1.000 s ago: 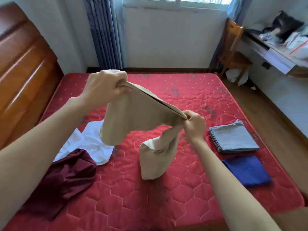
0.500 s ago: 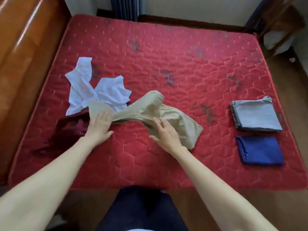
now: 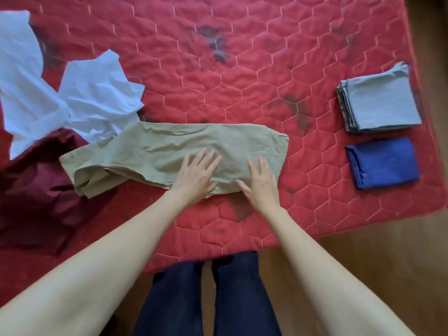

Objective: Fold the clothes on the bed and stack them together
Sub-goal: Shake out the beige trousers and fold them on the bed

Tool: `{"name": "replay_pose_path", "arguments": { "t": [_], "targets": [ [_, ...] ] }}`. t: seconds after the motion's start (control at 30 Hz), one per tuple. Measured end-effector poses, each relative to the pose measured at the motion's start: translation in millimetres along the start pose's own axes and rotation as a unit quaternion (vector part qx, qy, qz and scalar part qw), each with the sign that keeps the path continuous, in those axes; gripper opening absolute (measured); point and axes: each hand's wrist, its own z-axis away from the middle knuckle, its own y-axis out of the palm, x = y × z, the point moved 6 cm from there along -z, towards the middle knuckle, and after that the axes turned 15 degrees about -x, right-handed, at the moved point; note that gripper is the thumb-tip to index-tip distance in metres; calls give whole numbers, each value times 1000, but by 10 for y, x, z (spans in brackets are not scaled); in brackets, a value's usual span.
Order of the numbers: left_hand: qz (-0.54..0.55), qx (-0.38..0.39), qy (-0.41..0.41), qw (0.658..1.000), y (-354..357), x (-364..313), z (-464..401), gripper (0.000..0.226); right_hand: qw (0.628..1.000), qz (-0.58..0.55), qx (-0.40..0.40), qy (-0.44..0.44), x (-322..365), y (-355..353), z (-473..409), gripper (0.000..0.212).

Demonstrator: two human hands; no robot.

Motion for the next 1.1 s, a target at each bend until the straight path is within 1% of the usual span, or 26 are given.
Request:
{"name": "replay_pose_path", "arguments": {
  "t": [0.17,0.3,0.37,0.43,0.53,0.57,0.6,0.67,0.7,0.73,0.8,0.87,0.97,1.1],
  "targets": [
    [17,-10,38,999,491,-421,-880,70,996,-23,-19,78,-931,243,-427,73],
    [40,-44,32,998,857,-624,-1721,65,993,-61,-30,100,-1553,487,-972,71],
    [52,-45,-2,998,1065,-635,-2122,59,992,-82,-30,93,-1780,610,-1258,70],
    [56,-25,-37,997,1261,-605,-2466,52,993,-95,-18,68,-1915,738,-1533,69],
    [77,14,-36,996,1446,-632,-2807,42,993,-110,26,13,-1951,933,-1858,70],
    [91,23,-46,994,1475,-634,-2878,38,992,-117,42,-2,-1934,987,-1933,68],
    [111,34,-78,990,1494,-612,-2936,36,991,-123,55,-10,-1917,1027,-1988,64],
    [157,68,-168,971,1507,-520,-3021,37,988,-135,67,-5,-1900,1038,-2043,49],
    [177,88,-198,960,1498,-485,-3050,39,988,-146,57,2,-1898,996,-2043,40],
    [189,115,-206,953,1480,-474,-3077,39,986,-162,33,8,-1899,924,-2034,32],
    [183,166,-178,952,1403,-500,-3078,40,982,-187,-37,2,-1875,702,-1947,20],
    [158,191,-135,959,1293,-541,-2997,36,976,-190,-98,-35,-1784,453,-1728,16],
    [154,169,-84,970,1137,-583,-2803,26,964,-169,-189,-74,-1645,113,-1218,16],
    [186,81,-61,977,902,-622,-2403,21,951,-134,-271,-70,-1538,-119,-351,11]
  ]
}}
